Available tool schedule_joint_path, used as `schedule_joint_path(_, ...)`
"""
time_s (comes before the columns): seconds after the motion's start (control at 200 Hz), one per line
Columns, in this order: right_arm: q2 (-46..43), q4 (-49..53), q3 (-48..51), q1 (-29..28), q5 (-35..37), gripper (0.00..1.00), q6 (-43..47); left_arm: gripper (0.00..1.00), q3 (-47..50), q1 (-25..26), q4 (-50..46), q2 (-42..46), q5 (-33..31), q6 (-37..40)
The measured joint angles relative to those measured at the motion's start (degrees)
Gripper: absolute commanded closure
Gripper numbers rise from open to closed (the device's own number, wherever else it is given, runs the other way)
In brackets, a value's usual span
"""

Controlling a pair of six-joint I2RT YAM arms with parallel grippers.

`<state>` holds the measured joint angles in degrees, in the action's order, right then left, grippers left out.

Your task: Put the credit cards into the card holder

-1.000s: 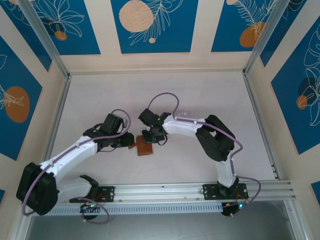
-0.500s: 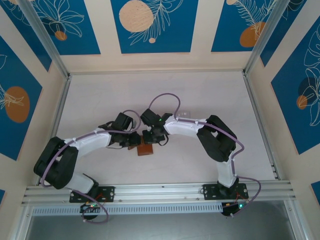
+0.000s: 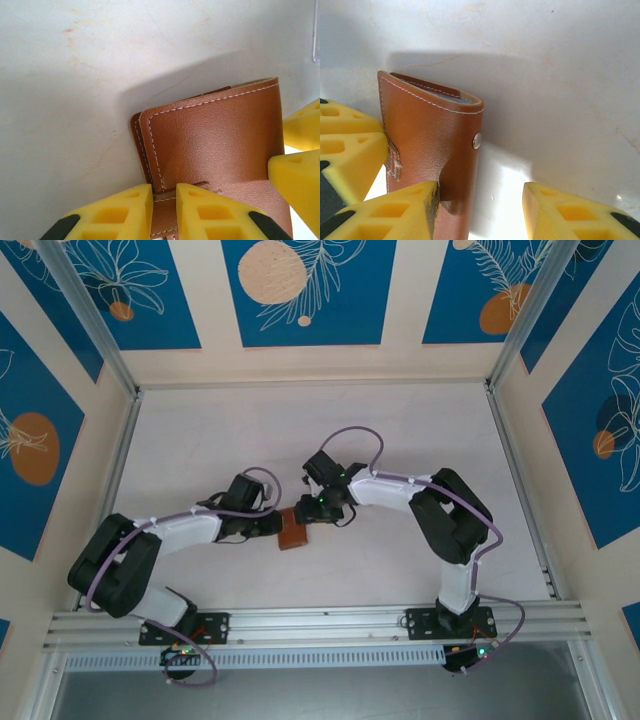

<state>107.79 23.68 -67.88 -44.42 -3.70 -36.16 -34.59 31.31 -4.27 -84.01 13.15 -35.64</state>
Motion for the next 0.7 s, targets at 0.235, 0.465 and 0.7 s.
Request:
schedule_joint_path(0.235, 0.07, -4.98, 2.45, 1.07, -5.97, 0.54, -1.05, 0.81, 1.16, 0.00, 1.79, 0.33, -0.02, -0.07)
schedule_joint_path(0.465, 0.22, -9.84, 3.89, 0.61, -12.13, 0.84, -3.19, 0.81, 1.22, 0.00, 1.99, -0.13, -0.11, -0.44)
schedule_joint_path(0.7, -3.50, -8.50, 5.55, 1.77, -11.72, 1.00, -3.41, 0.61, 0.96, 0.44, -3.23, 4.04, -2.12, -0.22)
